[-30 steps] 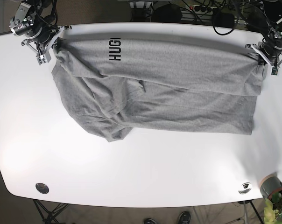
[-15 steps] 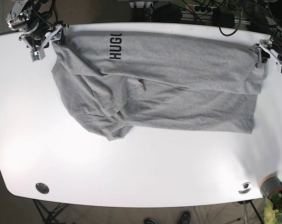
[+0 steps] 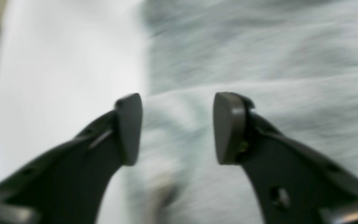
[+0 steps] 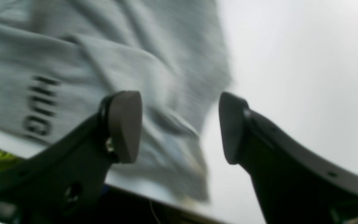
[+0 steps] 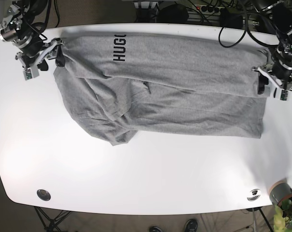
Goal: Fold the T-shirt properly
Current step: 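Drag the shirt with both grippers away from the robot to spread it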
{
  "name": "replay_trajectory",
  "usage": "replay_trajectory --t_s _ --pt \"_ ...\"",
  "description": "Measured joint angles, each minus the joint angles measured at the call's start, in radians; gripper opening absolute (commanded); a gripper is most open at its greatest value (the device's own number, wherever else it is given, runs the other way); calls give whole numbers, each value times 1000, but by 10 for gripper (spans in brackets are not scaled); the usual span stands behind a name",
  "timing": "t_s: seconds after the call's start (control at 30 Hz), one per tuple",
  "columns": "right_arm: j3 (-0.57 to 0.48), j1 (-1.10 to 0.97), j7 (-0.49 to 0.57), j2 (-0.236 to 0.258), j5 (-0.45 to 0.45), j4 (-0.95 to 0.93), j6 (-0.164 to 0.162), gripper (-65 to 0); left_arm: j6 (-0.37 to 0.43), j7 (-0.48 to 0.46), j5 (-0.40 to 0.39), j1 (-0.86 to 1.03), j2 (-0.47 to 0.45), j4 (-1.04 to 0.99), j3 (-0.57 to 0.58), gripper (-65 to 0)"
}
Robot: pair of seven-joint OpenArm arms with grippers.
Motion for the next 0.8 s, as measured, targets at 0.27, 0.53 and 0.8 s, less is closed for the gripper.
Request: replay_trajectory --t_s 0.27,0.53,0.8 --pt "-151 16 -2 -5 -11 -14 -13 -354 1 10 74 8 16 -85 34 -399" --pt "-160 38 6 -13 -21 -199 -94 -417 1 -46 80 16 12 -217 1 -400" --pt "-161 58 89 33 -183 -267 -81 -423 -2 -63 69 21 -35 -273 -2 -400"
